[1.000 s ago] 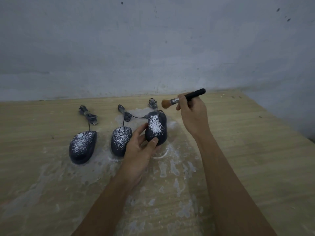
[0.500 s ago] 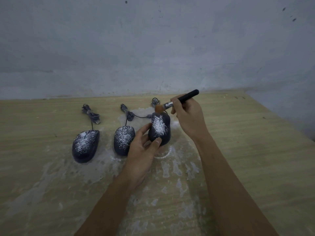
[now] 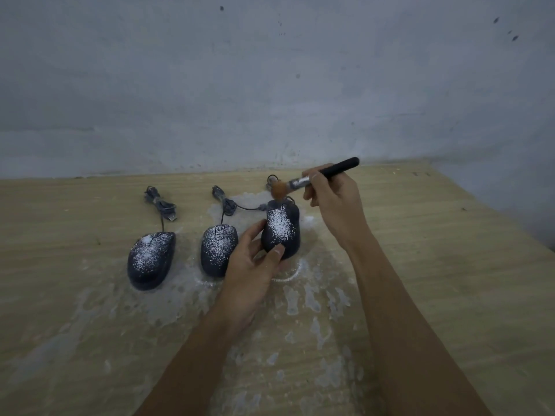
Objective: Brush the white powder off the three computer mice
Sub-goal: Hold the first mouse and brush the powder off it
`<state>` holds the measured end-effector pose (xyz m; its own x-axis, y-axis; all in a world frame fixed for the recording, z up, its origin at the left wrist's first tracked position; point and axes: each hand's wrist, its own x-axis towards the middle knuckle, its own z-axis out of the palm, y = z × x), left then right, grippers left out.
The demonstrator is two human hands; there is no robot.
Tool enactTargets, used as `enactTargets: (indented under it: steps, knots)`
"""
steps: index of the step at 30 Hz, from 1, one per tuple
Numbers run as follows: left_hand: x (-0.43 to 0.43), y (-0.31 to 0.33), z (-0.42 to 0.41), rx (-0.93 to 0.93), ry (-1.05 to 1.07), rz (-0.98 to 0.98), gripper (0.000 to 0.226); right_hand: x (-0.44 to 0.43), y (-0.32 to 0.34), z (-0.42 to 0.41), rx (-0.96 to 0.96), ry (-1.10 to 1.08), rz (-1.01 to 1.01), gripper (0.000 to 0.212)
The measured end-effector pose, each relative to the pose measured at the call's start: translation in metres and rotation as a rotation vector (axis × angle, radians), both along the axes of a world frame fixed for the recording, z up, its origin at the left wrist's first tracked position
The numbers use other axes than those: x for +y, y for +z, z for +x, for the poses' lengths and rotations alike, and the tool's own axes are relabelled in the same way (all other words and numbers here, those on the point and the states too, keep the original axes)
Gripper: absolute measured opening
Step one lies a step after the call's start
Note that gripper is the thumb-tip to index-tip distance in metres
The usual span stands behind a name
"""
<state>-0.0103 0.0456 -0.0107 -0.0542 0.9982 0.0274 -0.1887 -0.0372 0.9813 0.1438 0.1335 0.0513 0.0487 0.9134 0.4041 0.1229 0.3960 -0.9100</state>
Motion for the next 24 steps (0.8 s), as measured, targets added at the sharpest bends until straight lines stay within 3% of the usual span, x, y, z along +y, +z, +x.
enactTargets:
  steps: [4,8,11,16,21,24]
  knots:
    - [0.000,0.001,0.000,0.011,0.001,0.002,0.048,0.001,-0.007,-0.001,-0.237,-0.123,0.032,0.019]
    - [0.000,0.001,0.000,0.006,0.007,0.000,0.048,0.000,0.000,0.001,-0.061,-0.083,0.009,0.016]
    - [0.000,0.000,0.001,-0.003,0.008,-0.006,0.048,-0.003,0.001,0.005,-0.178,-0.002,-0.003,0.017]
    - [0.002,-0.002,-0.001,0.002,0.014,-0.012,0.047,-0.004,0.006,0.015,-0.004,-0.078,-0.027,0.018]
    - [0.003,-0.004,-0.001,-0.011,0.020,-0.011,0.046,-0.006,0.004,0.011,-0.139,0.057,-0.032,0.017]
    - [0.005,-0.005,-0.001,-0.013,0.021,-0.013,0.047,-0.006,0.005,0.012,-0.067,-0.022,-0.019,0.017]
